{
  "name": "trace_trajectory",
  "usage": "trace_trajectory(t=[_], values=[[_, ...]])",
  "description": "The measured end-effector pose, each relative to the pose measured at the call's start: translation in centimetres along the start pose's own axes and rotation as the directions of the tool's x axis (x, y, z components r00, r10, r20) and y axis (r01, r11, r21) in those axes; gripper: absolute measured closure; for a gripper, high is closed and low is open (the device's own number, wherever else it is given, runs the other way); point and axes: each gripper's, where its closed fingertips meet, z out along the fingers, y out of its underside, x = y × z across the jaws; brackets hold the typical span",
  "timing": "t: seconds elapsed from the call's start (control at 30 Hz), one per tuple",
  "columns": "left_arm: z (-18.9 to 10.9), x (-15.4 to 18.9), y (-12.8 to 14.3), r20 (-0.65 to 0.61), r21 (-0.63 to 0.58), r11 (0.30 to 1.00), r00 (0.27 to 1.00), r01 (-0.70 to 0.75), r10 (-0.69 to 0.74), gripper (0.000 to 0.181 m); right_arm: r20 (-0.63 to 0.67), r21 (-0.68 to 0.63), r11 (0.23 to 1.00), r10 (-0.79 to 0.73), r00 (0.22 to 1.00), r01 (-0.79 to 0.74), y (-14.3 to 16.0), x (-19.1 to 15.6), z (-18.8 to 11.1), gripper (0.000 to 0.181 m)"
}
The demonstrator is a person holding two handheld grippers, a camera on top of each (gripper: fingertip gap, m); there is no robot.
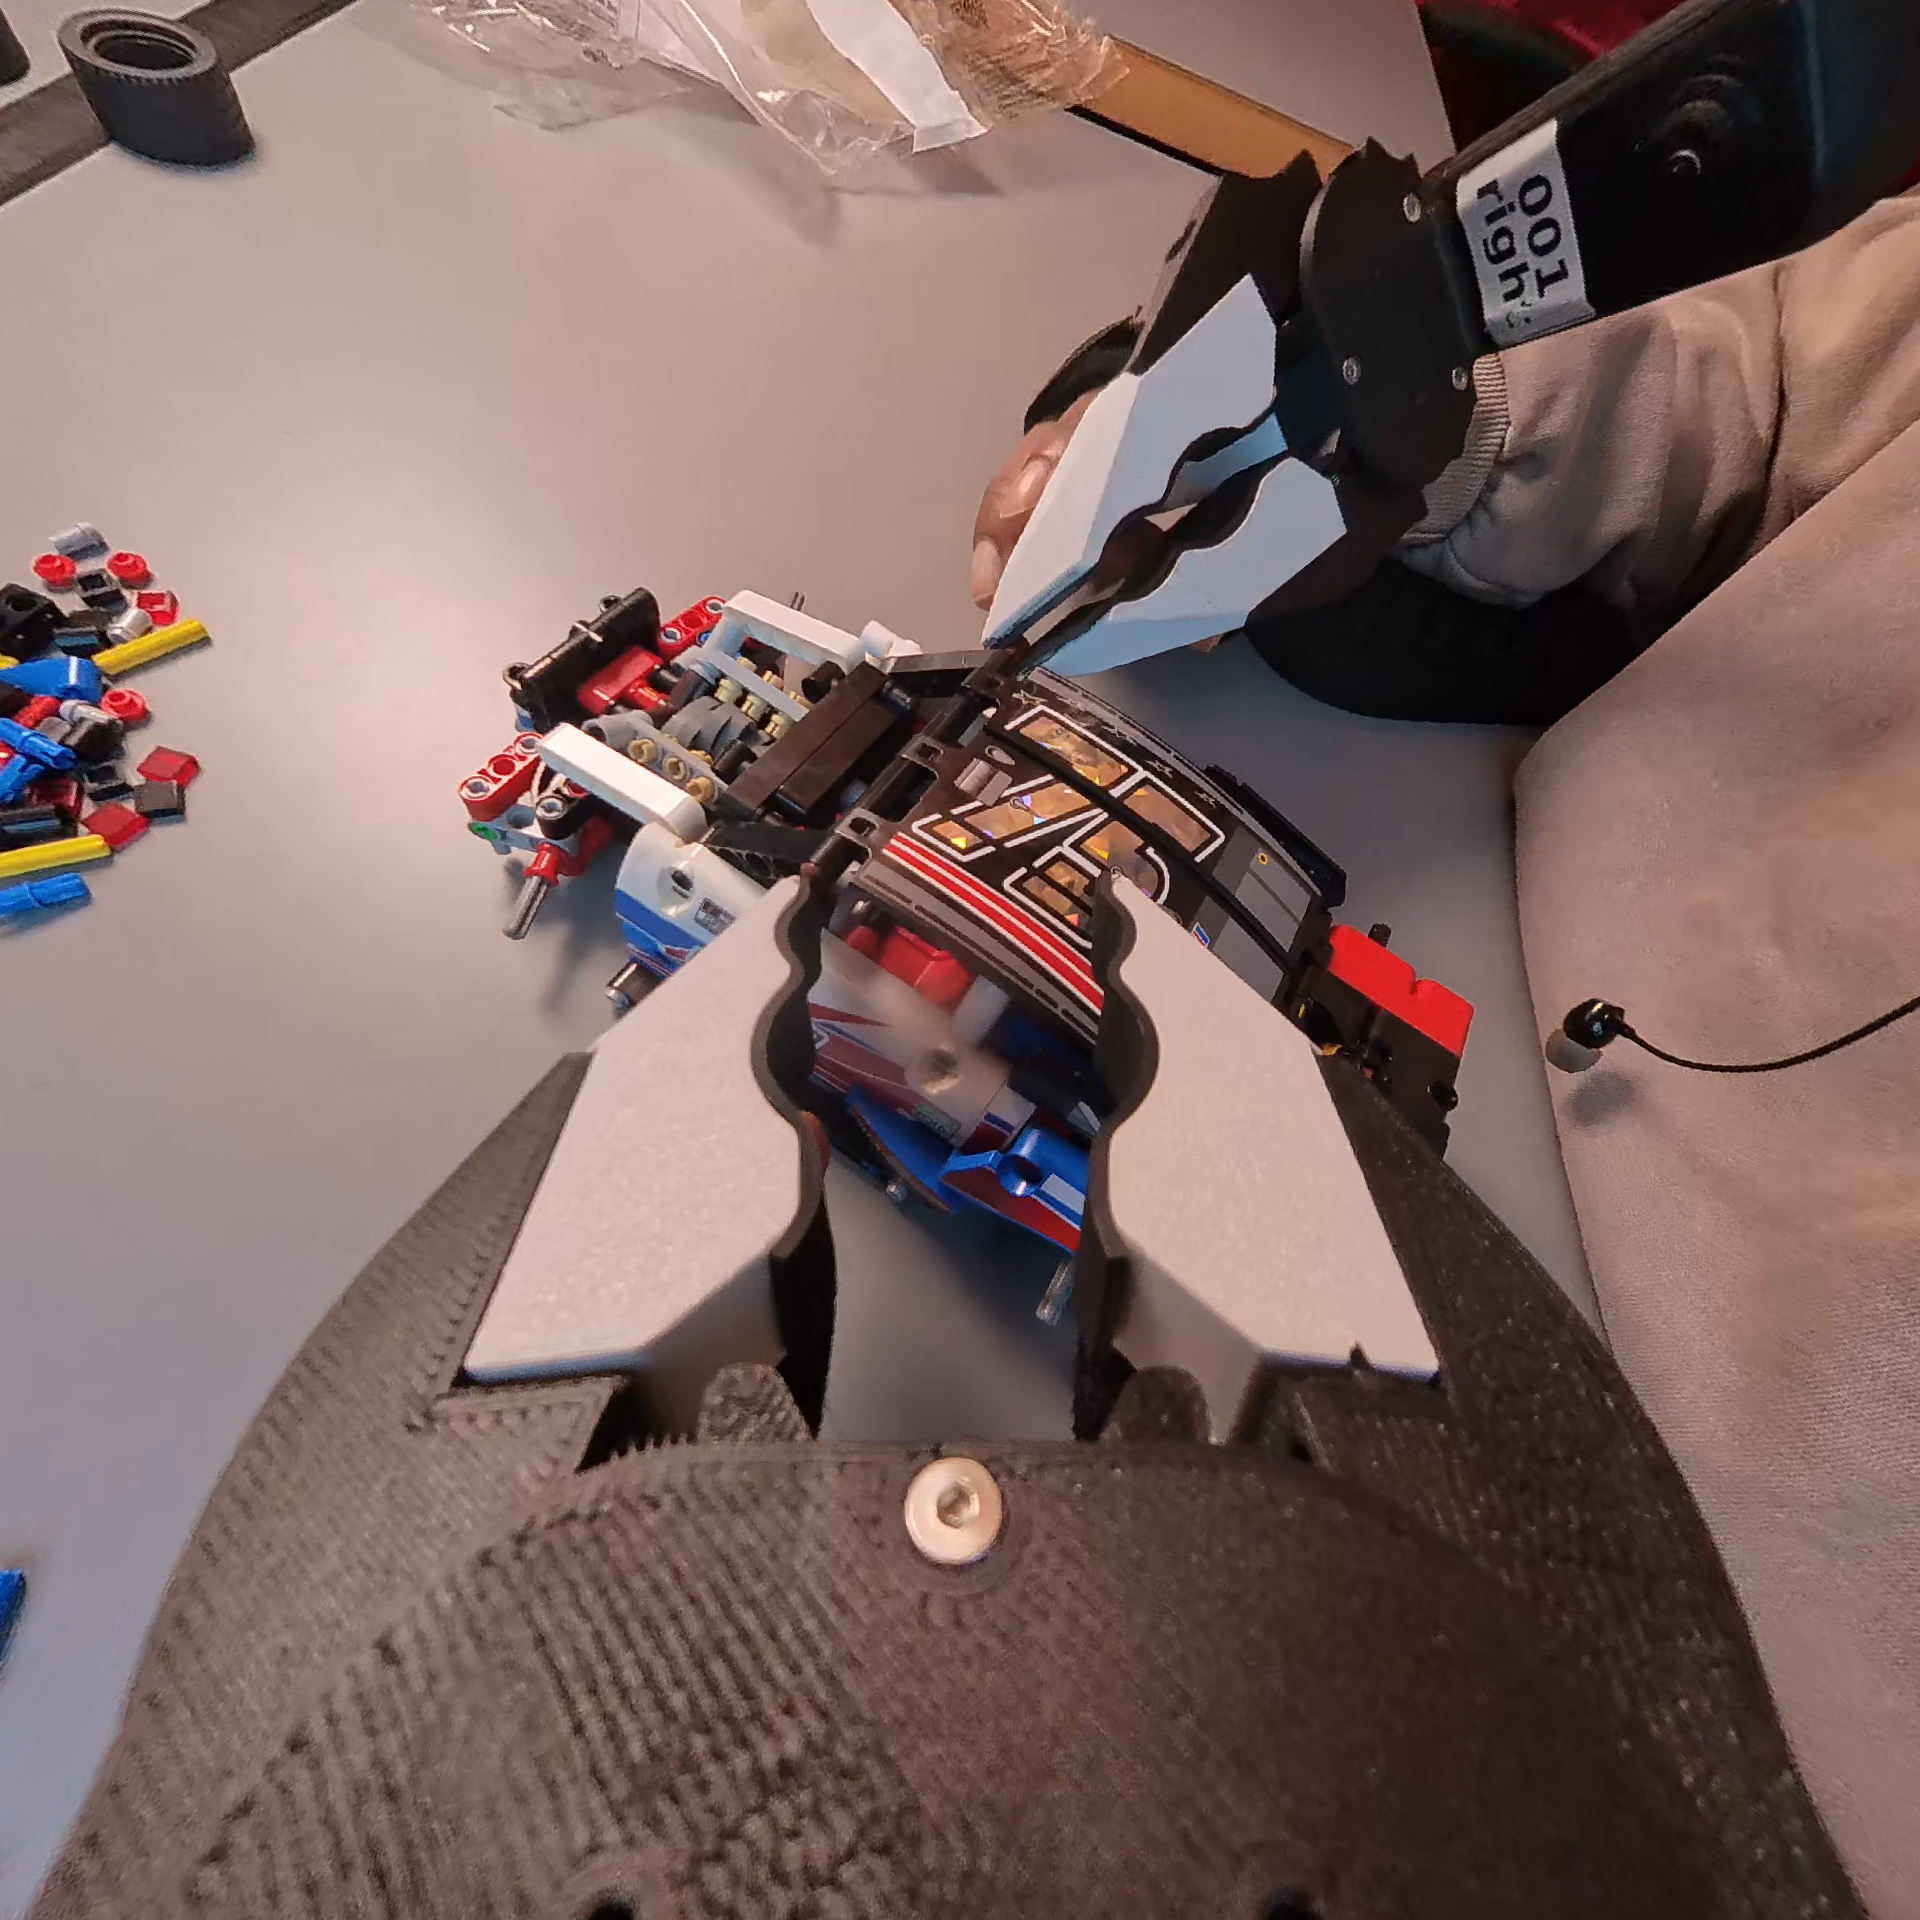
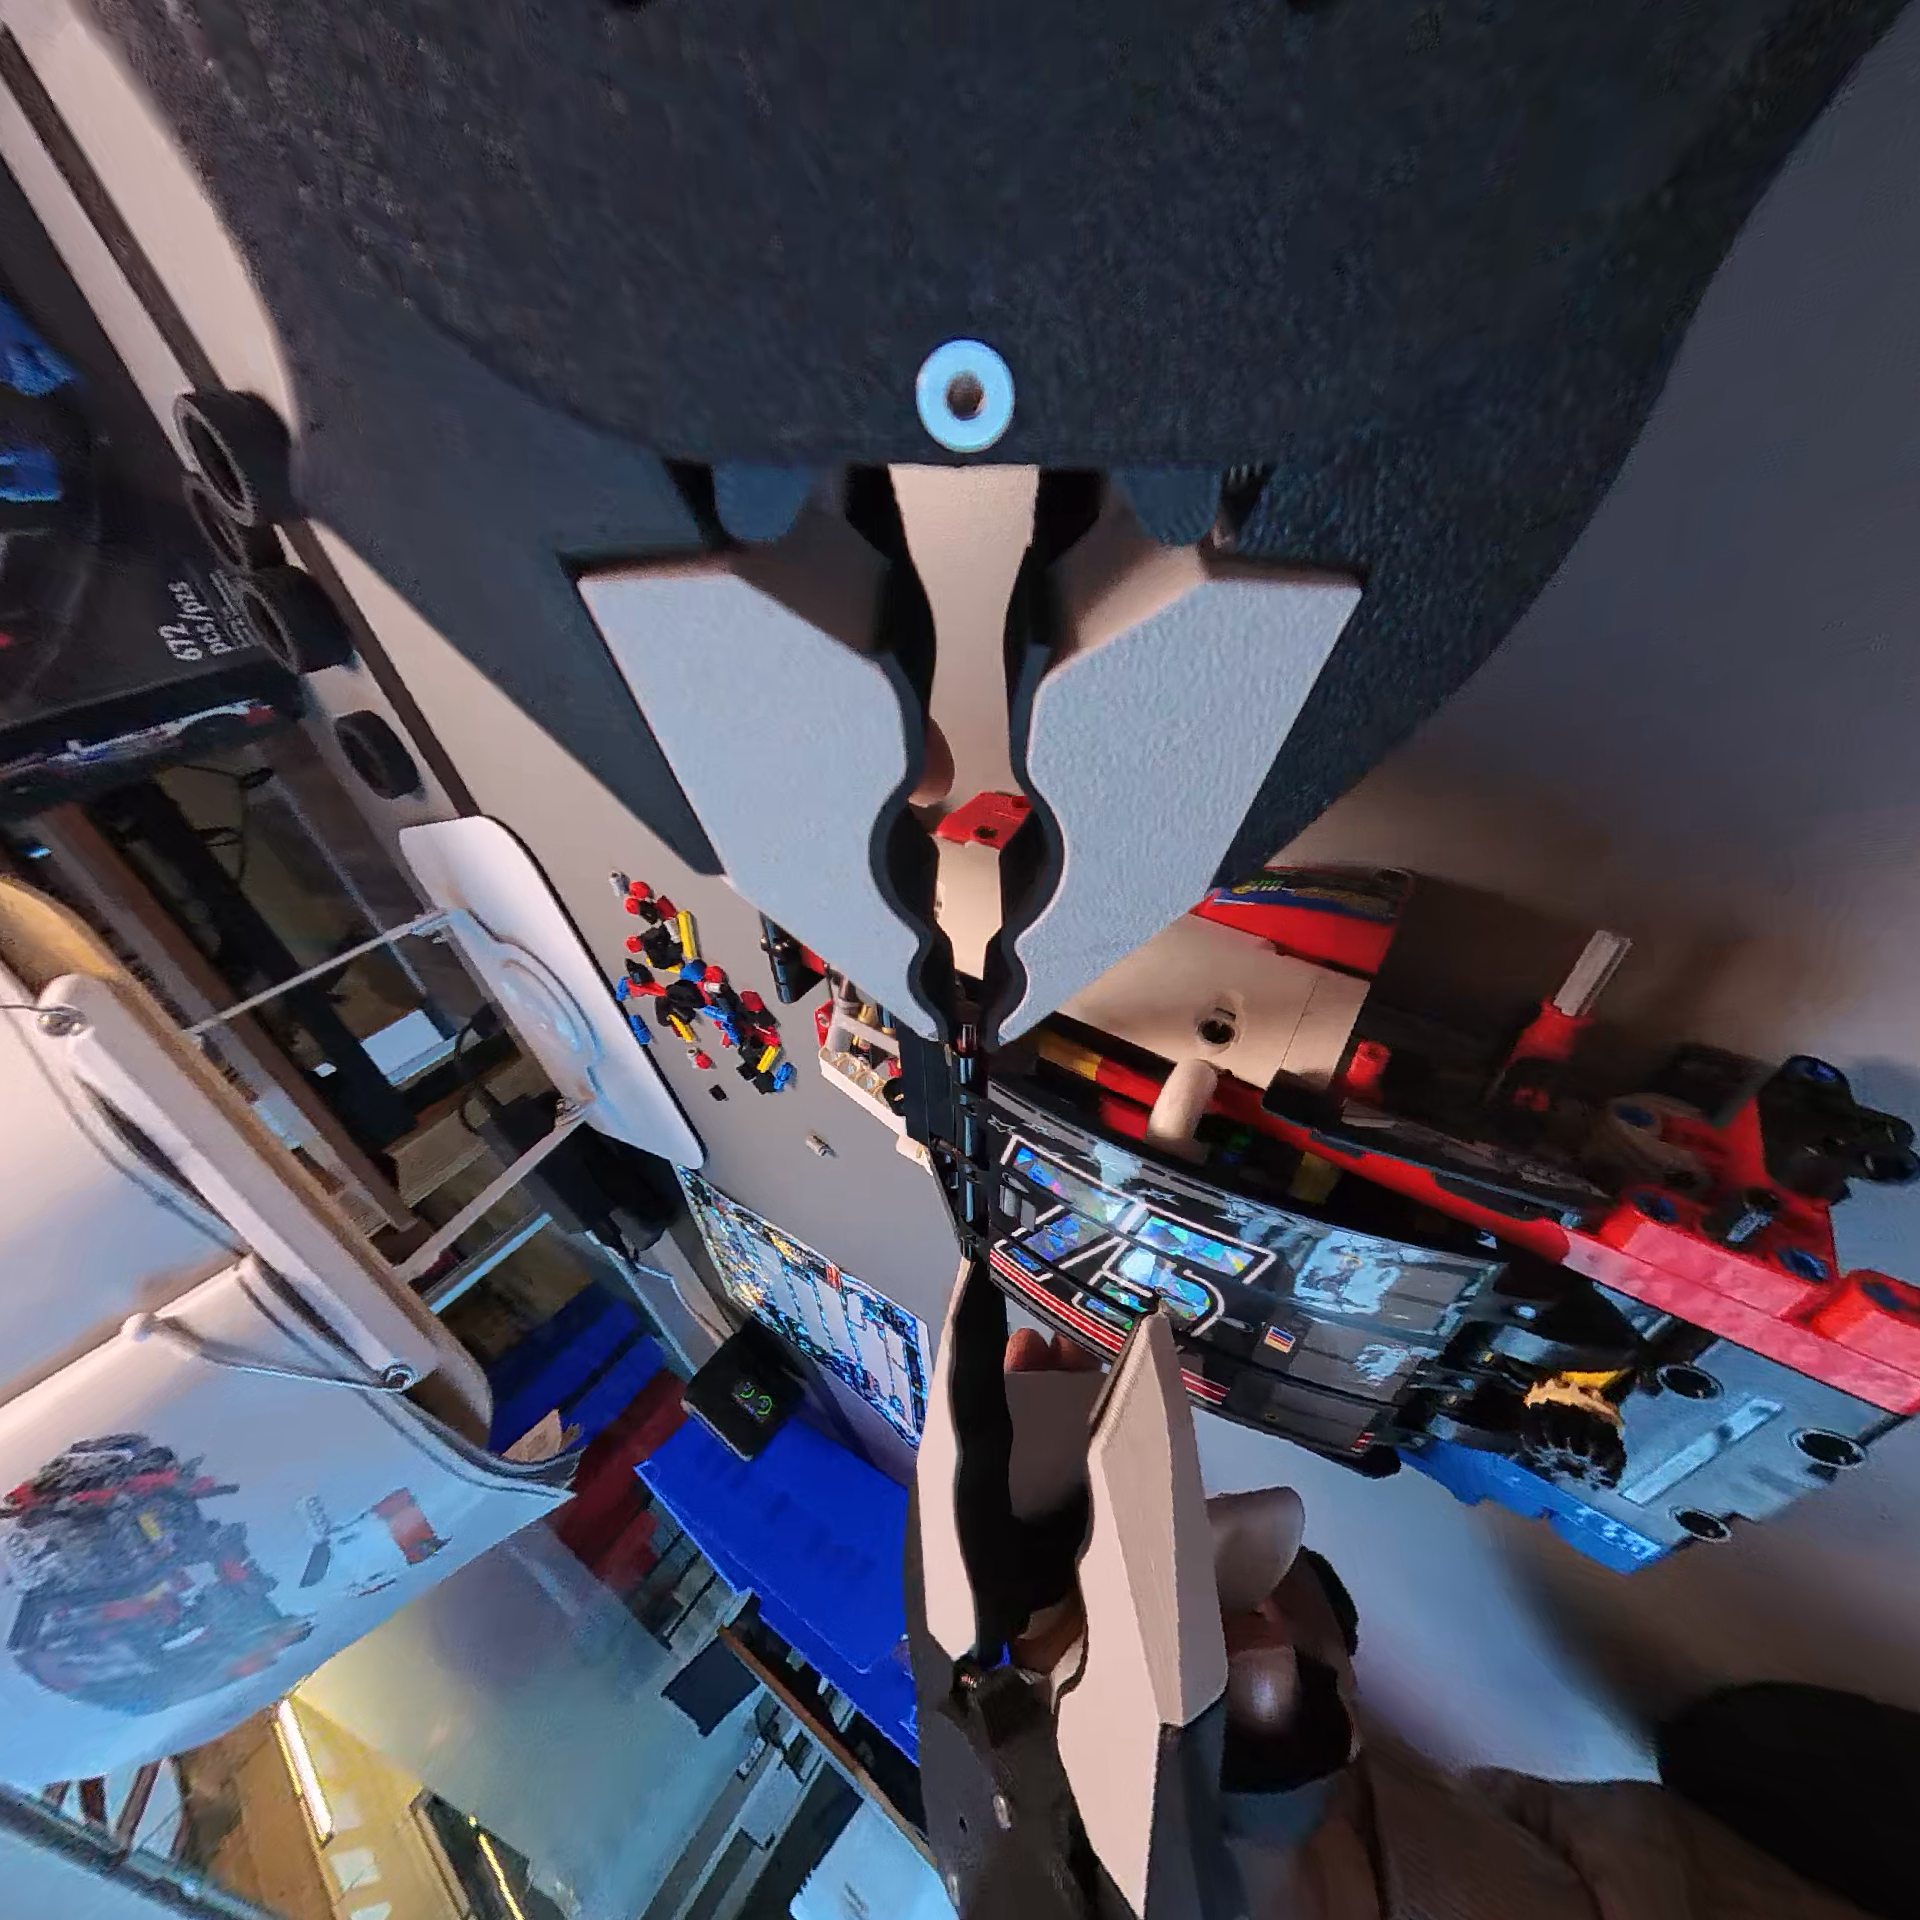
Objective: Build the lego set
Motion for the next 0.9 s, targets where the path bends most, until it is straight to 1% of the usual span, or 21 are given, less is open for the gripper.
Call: trace_trajectory(t=[0.23, 0.3, 0.4, 0.5, 0.63, 0.77, 0.8, 0.83, 0.9], values=[[-0.01, -0.04, 0.01, -0.004, 0.004, 1.000, 1.000, 0.000, 0.000, 0.130, -0.040, -0.012, 0.994, -0.111, 0.993, 0.110, -0.01, 0.07, 0.07, 0.179], [-0.02, -0.06, 0.02, -0.004, 0.005, 1.000, 1.000, 0.001, -0.001, 0.130, -0.061, -0.023, 0.984, -0.178, 0.982, 0.177, -0.02, 0.08, 0.11, 0.179], [-0.02, -0.07, 0.03, -0.005, 0.008, 1.000, 1.000, 0.005, -0.005, 0.130, -0.084, -0.033, 0.971, -0.237, 0.968, 0.235, -0.03, 0.10, 0.15, 0.179], [0.00, 0.00, 0.04, -0.011, 0.010, 1.000, 1.000, 0.008, -0.008, 0.131, -0.110, -0.051, 0.945, -0.328, 0.938, 0.324, -0.11, 0.04, 0.22, 0.179], [-0.04, -0.08, 0.04, -0.005, 0.005, 1.000, 1.000, 0.002, -0.002, 0.131, -0.131, -0.071, 0.922, -0.386, 0.913, 0.380, -0.09, 0.07, 0.34, 0.179], [-0.04, -0.25, -0.04, -0.007, 0.011, 1.000, 1.000, 0.008, -0.008, 0.131, -0.129, -0.070, 0.940, -0.340, 0.931, 0.334, -0.02, 0.23, 0.36, 0.178], [-0.03, -0.25, -0.06, -0.009, 0.015, 1.000, 1.000, 0.009, -0.009, 0.131, -0.112, -0.059, 0.953, -0.302, 0.947, 0.297, 0.00, 0.18, 0.33, 0.174], [-0.04, -0.25, -0.08, -0.009, 0.017, 1.000, 1.000, 0.009, -0.009, 0.131, -0.082, -0.047, 0.969, -0.247, 0.966, 0.243, 0.04, 0.05, 0.23, 0.165], [-0.05, -0.24, -0.10, -0.007, 0.017, 1.000, 1.000, 0.006, -0.005, 0.132, -0.055, -0.018, 0.990, -0.142, 0.988, 0.141, -0.07, 0.26, -0.29, 0.164]])
